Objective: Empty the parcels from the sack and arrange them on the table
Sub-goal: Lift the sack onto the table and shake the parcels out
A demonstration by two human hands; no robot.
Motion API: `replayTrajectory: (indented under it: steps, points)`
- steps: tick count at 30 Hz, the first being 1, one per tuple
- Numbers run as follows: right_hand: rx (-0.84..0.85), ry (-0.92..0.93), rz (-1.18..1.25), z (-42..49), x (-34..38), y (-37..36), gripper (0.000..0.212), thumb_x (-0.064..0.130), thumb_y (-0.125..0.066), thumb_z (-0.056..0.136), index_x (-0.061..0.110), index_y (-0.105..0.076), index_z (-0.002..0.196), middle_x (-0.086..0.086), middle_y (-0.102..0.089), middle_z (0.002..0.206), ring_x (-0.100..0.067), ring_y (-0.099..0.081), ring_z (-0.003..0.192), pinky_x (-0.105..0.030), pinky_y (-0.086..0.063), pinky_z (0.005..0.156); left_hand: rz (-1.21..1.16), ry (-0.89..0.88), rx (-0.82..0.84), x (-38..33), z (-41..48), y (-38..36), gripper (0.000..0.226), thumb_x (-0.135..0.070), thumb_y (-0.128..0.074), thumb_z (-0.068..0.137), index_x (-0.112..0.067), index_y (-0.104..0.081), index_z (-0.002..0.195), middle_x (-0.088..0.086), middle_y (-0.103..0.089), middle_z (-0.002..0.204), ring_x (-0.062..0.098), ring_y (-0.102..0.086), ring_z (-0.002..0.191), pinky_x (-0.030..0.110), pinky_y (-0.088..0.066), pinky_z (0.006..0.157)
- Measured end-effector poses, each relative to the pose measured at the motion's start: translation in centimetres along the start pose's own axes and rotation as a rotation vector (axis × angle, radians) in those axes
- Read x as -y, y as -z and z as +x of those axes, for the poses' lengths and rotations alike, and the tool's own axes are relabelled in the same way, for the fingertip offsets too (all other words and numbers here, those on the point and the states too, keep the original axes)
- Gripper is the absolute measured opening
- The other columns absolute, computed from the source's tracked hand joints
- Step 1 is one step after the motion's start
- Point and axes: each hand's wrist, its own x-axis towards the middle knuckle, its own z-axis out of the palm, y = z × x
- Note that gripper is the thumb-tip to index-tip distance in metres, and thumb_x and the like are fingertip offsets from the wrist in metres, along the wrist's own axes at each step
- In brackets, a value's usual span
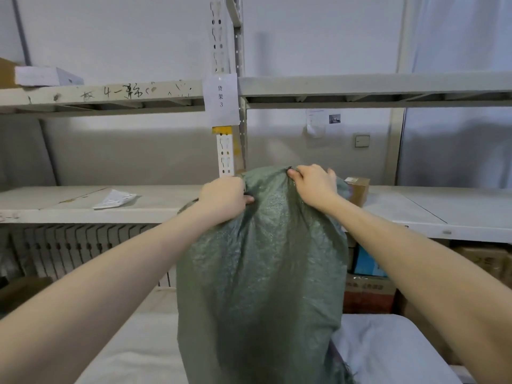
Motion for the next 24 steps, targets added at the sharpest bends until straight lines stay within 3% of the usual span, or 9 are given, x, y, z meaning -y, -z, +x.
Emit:
replayTrajectory:
  steps: [2,4,7,10,12,14,17,19,24]
  points:
    - [0.034,-0.076,0.094,0.2,0.9,-0.3,0.044,0.042,-0.031,0.103,0.022,-0.044,0.066,-0.007,-0.06,0.087,-0.031,-0.056,0.098,-0.055,-0.029,0.106,-0.045,0.058,-0.065,0.0,0.7,-0.3,0.026,-0.036,-0.051,0.097,-0.012,-0.052,0.088,0.009,-0.061,0.093,0.027,-0.053,0.08,0.034,-0.043,0.065]
    - [0.042,-0.143,0.236,0.9,1.6,-0.2,0.044,0.042,-0.033,0.102,0.025,-0.04,0.062,-0.003,-0.053,0.074,-0.03,-0.055,0.087,-0.045,-0.041,0.09,-0.159,0.165,-0.102,0.4,1.9,-0.4,0.025,-0.034,-0.052,0.097,-0.012,-0.052,0.086,0.008,-0.06,0.09,0.028,-0.054,0.08,0.033,-0.042,0.064]
    - [0.033,-0.241,0.454,2.9,2.5,0.6,0.043,0.037,-0.036,0.103,0.021,-0.04,0.063,-0.004,-0.05,0.07,-0.026,-0.051,0.083,-0.034,-0.036,0.072,-0.473,0.34,-0.171,0.8,4.4,-0.2,0.023,-0.033,-0.055,0.095,-0.012,-0.061,0.098,0.009,-0.065,0.1,0.03,-0.06,0.09,0.034,-0.046,0.071]
    - [-0.012,-0.344,0.765,5.6,3.8,1.3,0.04,0.034,-0.036,0.104,0.006,-0.062,0.093,-0.017,-0.061,0.1,-0.028,-0.056,0.1,-0.034,-0.042,0.088,-0.847,0.4,-0.337,0.2,7.2,1.1,0.022,-0.024,-0.057,0.093,-0.013,-0.068,0.108,0.01,-0.068,0.109,0.03,-0.061,0.1,0.029,-0.042,0.073]
    - [-0.054,-0.367,1.035,7.4,5.2,2.4,0.039,0.032,-0.037,0.104,0.003,-0.06,0.115,-0.013,-0.061,0.115,-0.026,-0.055,0.11,-0.031,-0.041,0.097,-1.028,0.389,-0.491,-0.3,8.5,3.0,0.018,-0.016,-0.055,0.093,-0.012,-0.071,0.1,0.01,-0.069,0.101,0.027,-0.062,0.096,0.025,-0.038,0.071]
    - [-0.079,-0.336,1.3,9.4,6.1,4.2,0.032,0.03,-0.039,0.104,0.008,-0.061,0.109,-0.014,-0.062,0.122,-0.028,-0.056,0.116,-0.037,-0.042,0.105,-1.083,0.3,-0.644,-0.7,9.6,5.2,0.016,-0.012,-0.052,0.094,-0.012,-0.068,0.09,0.008,-0.066,0.089,0.02,-0.058,0.085,0.025,-0.035,0.067]
    - [-0.091,-0.294,1.572,10.5,5.6,5.4,0.027,0.026,-0.04,0.104,0.01,-0.061,0.099,-0.019,-0.063,0.123,-0.031,-0.059,0.115,-0.044,-0.045,0.103,-1.08,0.143,-0.806,-1.6,9.5,5.9,0.017,-0.008,-0.051,0.091,-0.014,-0.059,0.078,0.005,-0.061,0.078,0.016,-0.051,0.074,0.026,-0.034,0.062]
    - [-0.091,-0.346,1.583,9.5,4.3,4.4,0.028,0.026,-0.041,0.103,0.007,-0.062,0.106,-0.017,-0.064,0.12,-0.03,-0.06,0.113,-0.044,-0.046,0.103,-1.049,0.114,-0.796,-2.2,9.0,3.9,0.015,-0.007,-0.05,0.09,-0.014,-0.056,0.078,0.007,-0.06,0.077,0.018,-0.05,0.074,0.026,-0.033,0.063]
    - [-0.043,-0.598,1.51,4.9,1.2,1.0,0.036,0.033,-0.049,0.099,0.005,-0.062,0.117,-0.015,-0.066,0.117,-0.03,-0.062,0.11,-0.042,-0.048,0.101,-0.848,0.106,-0.46,-3.4,6.7,0.4,0.018,-0.016,-0.048,0.094,-0.009,-0.063,0.101,0.005,-0.062,0.094,0.023,-0.054,0.089,0.026,-0.036,0.071]
